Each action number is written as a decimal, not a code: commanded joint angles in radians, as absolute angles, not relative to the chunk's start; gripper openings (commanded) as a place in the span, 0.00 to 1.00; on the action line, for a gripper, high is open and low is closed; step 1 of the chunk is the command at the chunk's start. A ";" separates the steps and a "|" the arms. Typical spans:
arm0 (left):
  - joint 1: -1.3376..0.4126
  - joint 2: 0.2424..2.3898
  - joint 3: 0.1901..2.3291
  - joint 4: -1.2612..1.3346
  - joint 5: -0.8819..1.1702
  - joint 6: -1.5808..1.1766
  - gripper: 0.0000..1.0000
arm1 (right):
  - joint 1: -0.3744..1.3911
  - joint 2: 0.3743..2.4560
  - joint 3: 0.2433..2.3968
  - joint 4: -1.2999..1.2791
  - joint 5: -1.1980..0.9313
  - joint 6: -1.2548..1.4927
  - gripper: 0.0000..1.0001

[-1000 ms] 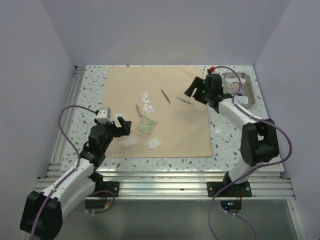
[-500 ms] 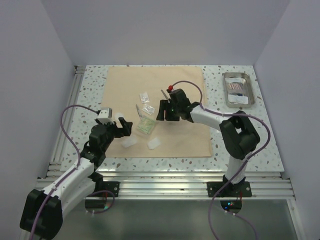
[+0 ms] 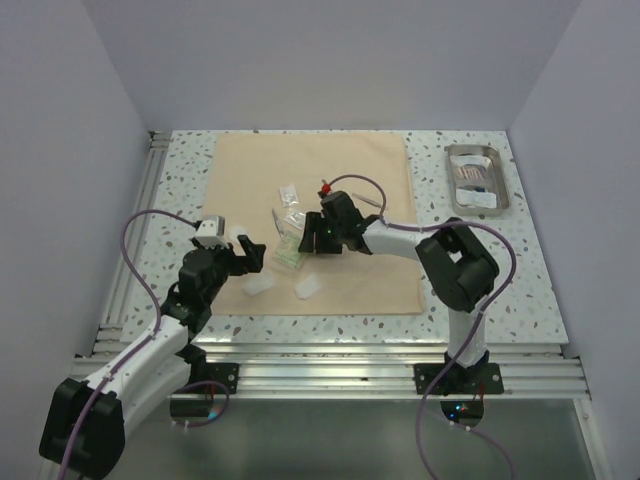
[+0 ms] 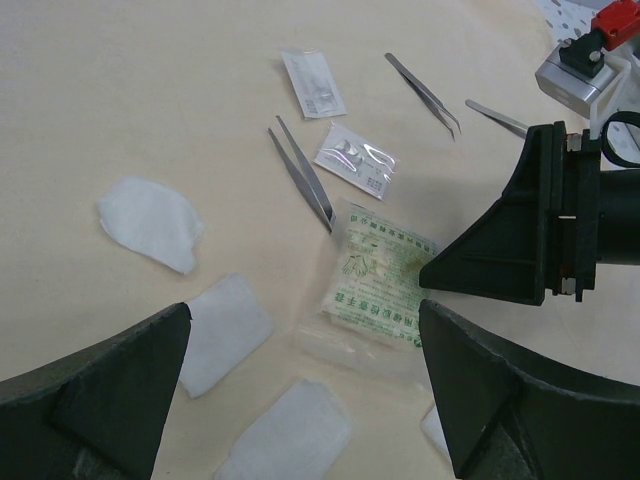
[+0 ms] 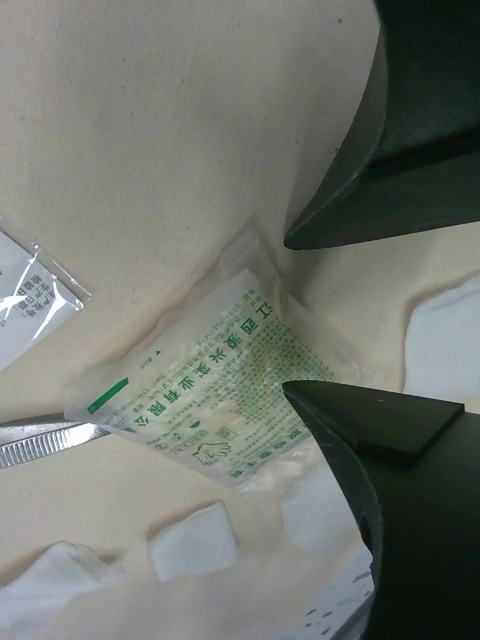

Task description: Prepare the surgical pack

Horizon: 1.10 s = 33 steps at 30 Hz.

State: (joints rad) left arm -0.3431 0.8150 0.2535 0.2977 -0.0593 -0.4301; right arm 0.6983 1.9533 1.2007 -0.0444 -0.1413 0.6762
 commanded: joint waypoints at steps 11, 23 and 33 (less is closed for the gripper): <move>-0.350 0.805 0.299 0.301 -0.078 -0.439 1.00 | 0.698 1.980 1.215 0.087 -0.136 0.744 0.14; -0.350 0.798 0.299 0.298 -0.083 -0.433 1.00 | 0.510 1.626 1.155 -0.046 -0.113 0.706 0.00; -0.351 0.796 0.301 0.296 -0.086 -0.431 1.00 | 0.117 1.502 1.192 -0.195 -0.075 0.676 0.00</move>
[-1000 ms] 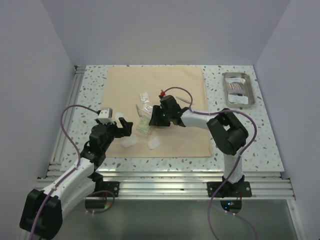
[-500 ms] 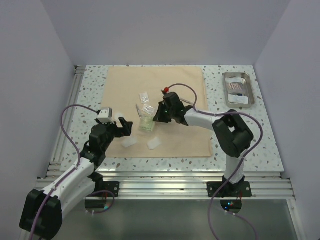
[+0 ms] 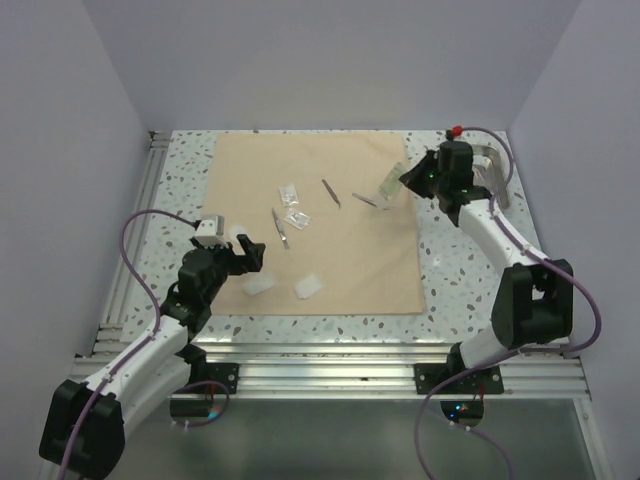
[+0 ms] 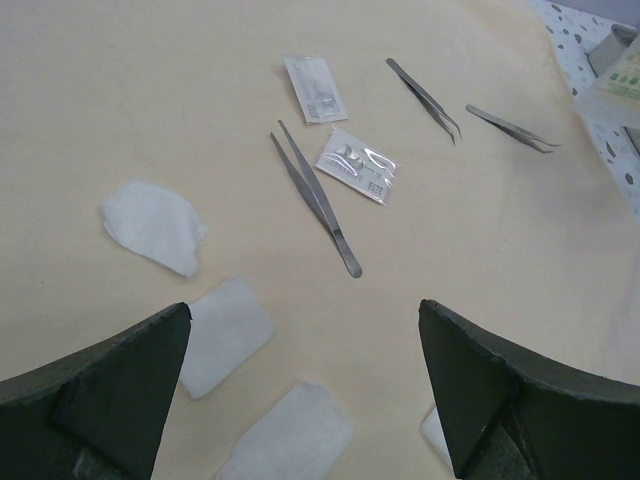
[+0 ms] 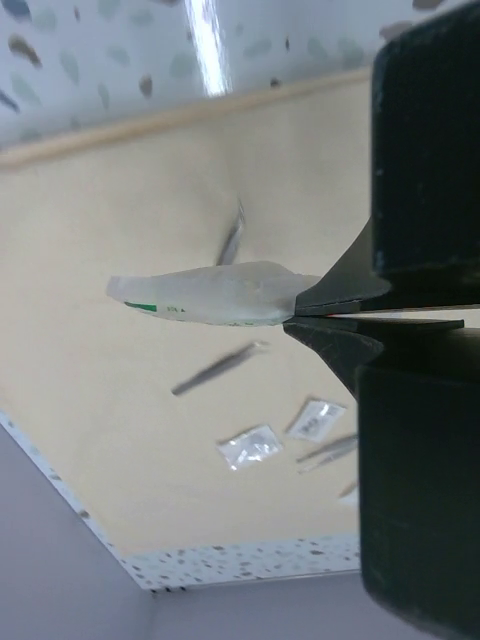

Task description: Prepare the surgical pack

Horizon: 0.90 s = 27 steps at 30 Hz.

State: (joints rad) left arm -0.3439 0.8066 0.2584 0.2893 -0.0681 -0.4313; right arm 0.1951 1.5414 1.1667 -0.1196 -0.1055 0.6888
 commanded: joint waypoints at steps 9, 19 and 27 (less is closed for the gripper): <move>-0.353 0.802 0.302 0.298 -0.091 -0.430 1.00 | -0.190 1.568 1.204 -0.103 0.020 0.761 0.00; -0.354 0.810 0.304 0.298 -0.098 -0.426 1.00 | -0.296 1.752 1.293 -0.037 0.058 0.815 0.00; -0.356 0.821 0.305 0.301 -0.101 -0.425 1.00 | -0.302 1.740 1.230 -0.038 0.172 0.801 0.23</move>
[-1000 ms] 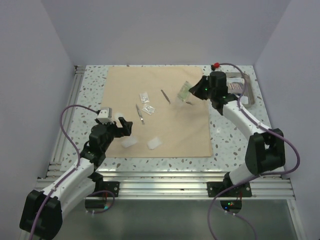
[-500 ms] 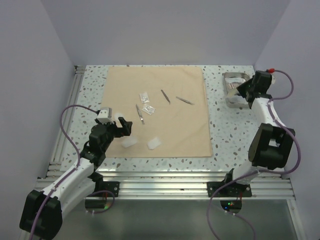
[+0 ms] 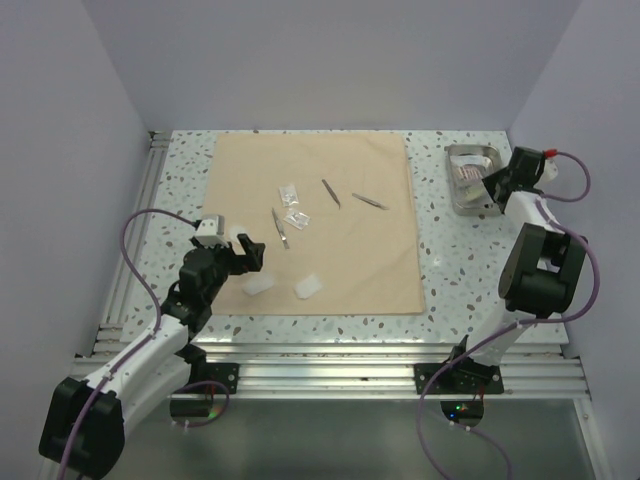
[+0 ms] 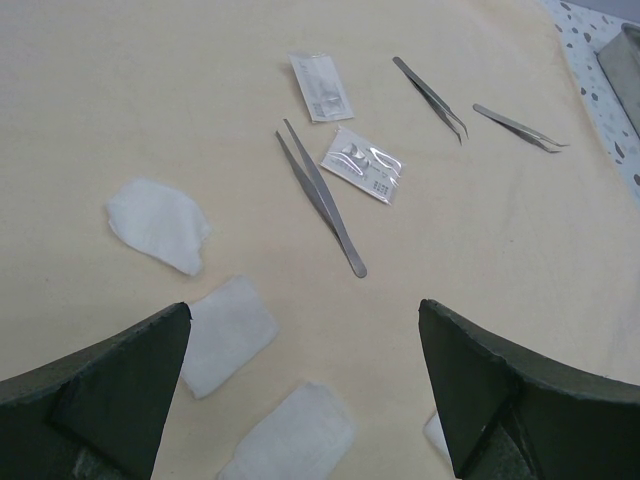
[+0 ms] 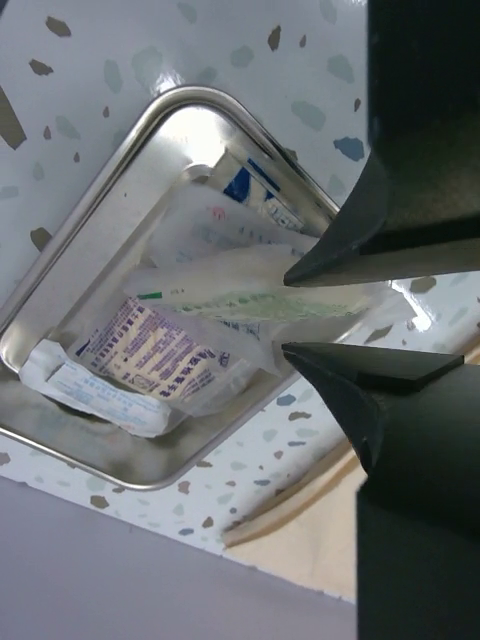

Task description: Prepare the surgical pack

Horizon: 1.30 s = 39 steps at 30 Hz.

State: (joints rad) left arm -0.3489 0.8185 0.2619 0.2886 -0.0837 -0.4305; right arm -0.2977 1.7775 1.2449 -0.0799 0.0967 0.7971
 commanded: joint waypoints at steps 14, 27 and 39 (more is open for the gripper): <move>-0.360 0.811 0.301 0.302 -0.098 -0.422 1.00 | -0.214 1.513 1.039 -0.006 -0.150 0.695 0.55; -0.364 0.805 0.302 0.299 -0.104 -0.423 1.00 | 0.342 1.810 1.414 -0.230 -0.282 0.414 0.51; -0.365 0.799 0.296 0.302 -0.107 -0.417 1.00 | 0.486 2.236 1.775 -0.299 -0.463 0.411 0.56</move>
